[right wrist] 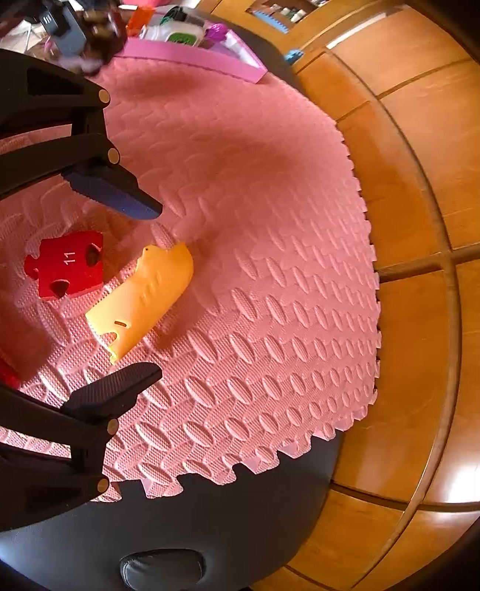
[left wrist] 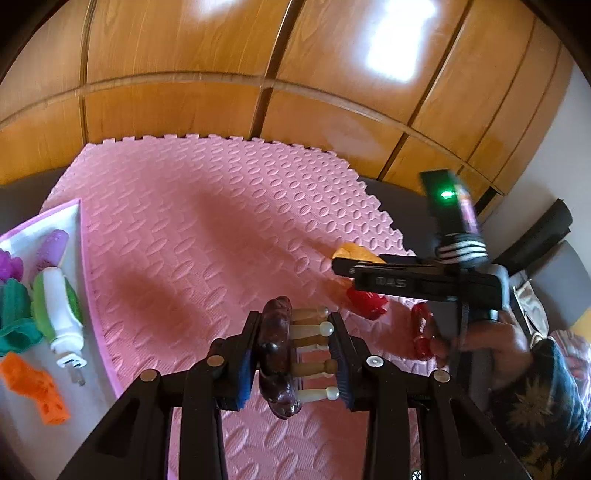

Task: Organize rigid objects
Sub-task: 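Lift the dark brown brush with the left gripper while the right gripper grasps the yellow piece, then lower the dark brown brush into the tray and open the left gripper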

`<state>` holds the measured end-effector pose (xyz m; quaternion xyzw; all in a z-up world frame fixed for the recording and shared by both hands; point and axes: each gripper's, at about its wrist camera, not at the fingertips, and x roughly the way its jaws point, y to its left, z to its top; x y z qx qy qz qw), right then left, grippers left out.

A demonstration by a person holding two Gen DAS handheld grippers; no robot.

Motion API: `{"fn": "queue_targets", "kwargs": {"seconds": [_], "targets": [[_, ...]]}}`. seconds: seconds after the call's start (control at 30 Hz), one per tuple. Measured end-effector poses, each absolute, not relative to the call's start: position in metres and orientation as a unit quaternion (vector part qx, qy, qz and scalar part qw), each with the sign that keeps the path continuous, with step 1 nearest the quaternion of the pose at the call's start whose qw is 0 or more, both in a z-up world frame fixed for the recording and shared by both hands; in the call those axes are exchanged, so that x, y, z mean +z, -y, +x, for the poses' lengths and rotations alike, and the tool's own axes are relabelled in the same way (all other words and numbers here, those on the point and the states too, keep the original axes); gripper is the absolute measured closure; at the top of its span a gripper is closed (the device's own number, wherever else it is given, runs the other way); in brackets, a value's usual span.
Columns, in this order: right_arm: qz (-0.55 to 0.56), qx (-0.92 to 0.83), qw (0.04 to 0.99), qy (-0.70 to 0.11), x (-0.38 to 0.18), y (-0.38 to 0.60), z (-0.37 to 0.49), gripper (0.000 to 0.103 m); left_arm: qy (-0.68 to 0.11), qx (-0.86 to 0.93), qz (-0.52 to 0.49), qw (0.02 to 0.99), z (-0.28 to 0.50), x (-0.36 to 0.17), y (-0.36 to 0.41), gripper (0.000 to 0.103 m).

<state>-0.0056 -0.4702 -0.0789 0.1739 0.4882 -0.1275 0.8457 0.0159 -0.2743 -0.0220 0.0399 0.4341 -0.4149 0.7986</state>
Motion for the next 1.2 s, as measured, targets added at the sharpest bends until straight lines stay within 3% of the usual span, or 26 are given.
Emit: {"fn": "queue_targets", "kwargs": {"seconds": [0.03, 0.1, 0.57, 0.63, 0.7, 0.83, 1.2], "targets": [[0.170, -0.131, 0.845, -0.489, -0.080, 0.469, -0.005, 0.025, -0.431, -0.417, 0.040, 0.799, 0.014, -0.020, 0.272, 0.067], [0.146, -0.154, 0.848, -0.485, -0.080, 0.467, -0.004, 0.046, -0.422, -0.421, 0.040, 0.802, 0.009, -0.013, 0.265, 0.067], [0.123, -0.166, 0.853, -0.478, -0.084, 0.467, -0.007, 0.047, -0.386, -0.367, -0.029, 0.845, 0.022, 0.031, 0.147, 0.067], [0.114, -0.166, 0.856, -0.477, -0.082, 0.462, -0.008, 0.051, -0.385, -0.342, -0.039, 0.856, 0.029, 0.032, 0.125, 0.067], [0.101, -0.163, 0.859, -0.475, -0.081, 0.455, -0.007, 0.063, -0.385, -0.315, -0.045, 0.867, 0.037, 0.031, 0.105, 0.067], [0.080, -0.157, 0.863, -0.473, -0.080, 0.445, -0.005, 0.076, -0.400, -0.269, -0.052, 0.875, 0.048, 0.014, 0.072, 0.067], [0.081, -0.156, 0.864, -0.472, -0.080, 0.445, -0.005, 0.077, -0.440, -0.217, -0.042, 0.871, 0.082, -0.034, 0.050, 0.067]]}}
